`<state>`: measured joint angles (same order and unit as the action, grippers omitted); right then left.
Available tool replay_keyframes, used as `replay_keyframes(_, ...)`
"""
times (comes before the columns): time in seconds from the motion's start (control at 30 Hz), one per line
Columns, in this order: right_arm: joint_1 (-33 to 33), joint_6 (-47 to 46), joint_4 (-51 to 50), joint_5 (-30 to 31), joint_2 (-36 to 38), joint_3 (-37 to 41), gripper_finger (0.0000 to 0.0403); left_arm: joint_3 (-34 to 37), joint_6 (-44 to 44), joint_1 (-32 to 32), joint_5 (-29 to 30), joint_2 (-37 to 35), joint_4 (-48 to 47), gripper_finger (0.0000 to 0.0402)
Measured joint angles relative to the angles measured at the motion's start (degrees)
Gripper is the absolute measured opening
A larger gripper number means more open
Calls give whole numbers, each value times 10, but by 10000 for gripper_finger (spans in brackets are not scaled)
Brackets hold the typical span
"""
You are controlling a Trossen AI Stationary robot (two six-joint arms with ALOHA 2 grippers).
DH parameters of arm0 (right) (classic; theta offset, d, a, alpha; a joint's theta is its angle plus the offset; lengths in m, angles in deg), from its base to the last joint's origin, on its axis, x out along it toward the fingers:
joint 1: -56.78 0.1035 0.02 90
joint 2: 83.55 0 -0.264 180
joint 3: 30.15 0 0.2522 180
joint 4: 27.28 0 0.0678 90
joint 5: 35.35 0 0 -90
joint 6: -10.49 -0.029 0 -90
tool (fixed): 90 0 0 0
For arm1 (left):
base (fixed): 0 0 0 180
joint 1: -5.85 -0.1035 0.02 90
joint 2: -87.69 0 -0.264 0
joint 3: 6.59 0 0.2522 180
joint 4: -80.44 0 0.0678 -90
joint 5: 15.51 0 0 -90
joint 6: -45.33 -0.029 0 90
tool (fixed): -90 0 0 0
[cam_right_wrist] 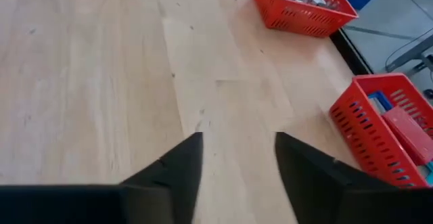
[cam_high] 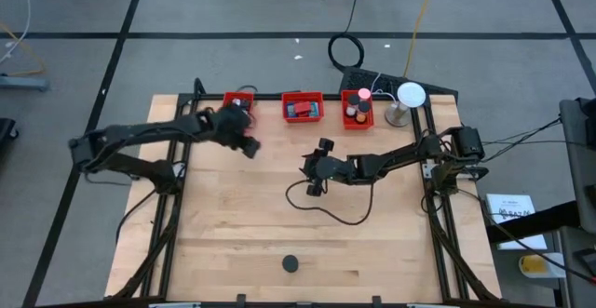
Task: Pick & Place Office items
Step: Put the red charger adapter into the left red bin
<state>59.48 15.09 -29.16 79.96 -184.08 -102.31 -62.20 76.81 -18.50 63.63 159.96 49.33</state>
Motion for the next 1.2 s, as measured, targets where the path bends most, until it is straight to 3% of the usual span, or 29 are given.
replay_keyframes(0.2,-1,1,2,-22,0,0,96,-28,-78,-120,29,-38,-179,140)
replay_keyframes(0.37,-4,6,3,-59,0,0,9,-91,-165,-221,43,-5,-231,140)
replay_keyframes(0.57,-4,6,2,-60,0,0,16,-134,-216,-299,1,90,-241,140)
replay_keyframes(0.8,-4,10,2,-60,0,0,4,-179,-249,-301,16,190,-239,140)
replay_keyframes(0.93,-3,10,2,-60,0,0,3,-195,-258,-299,49,220,-245,140)
replay_keyframes(1.2,-3,10,2,-60,0,0,1,-196,-269,-299,54,242,-244,140)
